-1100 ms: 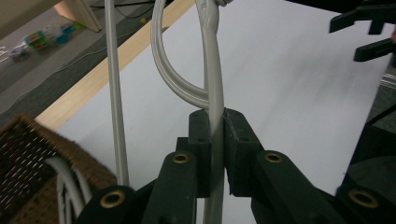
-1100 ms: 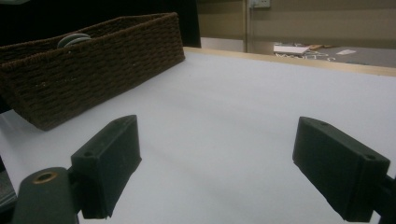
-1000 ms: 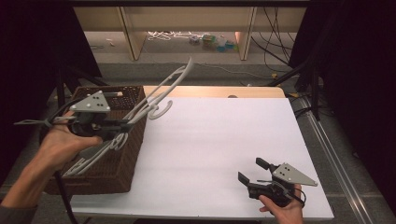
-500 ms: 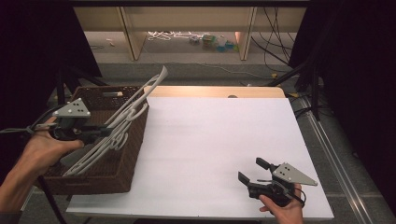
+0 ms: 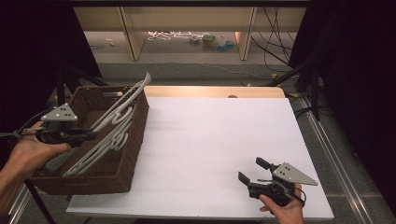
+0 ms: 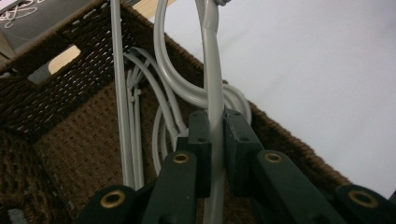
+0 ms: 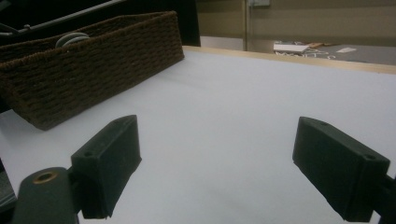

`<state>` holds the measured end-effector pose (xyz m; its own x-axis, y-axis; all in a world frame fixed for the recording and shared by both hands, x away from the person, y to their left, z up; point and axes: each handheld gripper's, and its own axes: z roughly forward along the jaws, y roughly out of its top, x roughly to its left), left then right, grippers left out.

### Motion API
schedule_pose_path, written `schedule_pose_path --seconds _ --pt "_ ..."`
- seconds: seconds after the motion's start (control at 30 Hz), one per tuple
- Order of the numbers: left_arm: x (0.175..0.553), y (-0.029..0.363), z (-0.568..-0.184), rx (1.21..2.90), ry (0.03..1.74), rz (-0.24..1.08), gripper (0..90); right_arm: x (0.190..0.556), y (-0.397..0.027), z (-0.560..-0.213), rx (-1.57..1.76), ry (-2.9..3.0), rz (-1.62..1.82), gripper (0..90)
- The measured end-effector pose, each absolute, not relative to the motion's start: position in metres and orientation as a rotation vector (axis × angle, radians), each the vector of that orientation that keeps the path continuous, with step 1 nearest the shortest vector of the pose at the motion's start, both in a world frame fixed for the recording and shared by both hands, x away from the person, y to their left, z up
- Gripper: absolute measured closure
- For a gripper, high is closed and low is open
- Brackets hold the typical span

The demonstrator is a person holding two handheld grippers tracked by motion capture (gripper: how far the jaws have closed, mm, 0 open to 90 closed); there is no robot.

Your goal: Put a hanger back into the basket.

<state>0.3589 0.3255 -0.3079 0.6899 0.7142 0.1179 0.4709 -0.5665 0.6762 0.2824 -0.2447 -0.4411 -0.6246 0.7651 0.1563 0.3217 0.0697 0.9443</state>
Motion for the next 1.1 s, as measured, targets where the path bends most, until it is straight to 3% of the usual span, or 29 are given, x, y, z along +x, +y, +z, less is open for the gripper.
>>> schedule_pose_path --seconds 0.47,1.1 --pt "0.364 0.355 -0.322 2.298 0.872 0.566 82.4 0.282 -0.245 -0.441 1.104 1.978 1.552 15.8" --pt "0.362 0.374 -0.354 2.294 0.914 0.510 82.3 0.282 -0.246 -0.441 1.098 1.974 1.551 15.8"
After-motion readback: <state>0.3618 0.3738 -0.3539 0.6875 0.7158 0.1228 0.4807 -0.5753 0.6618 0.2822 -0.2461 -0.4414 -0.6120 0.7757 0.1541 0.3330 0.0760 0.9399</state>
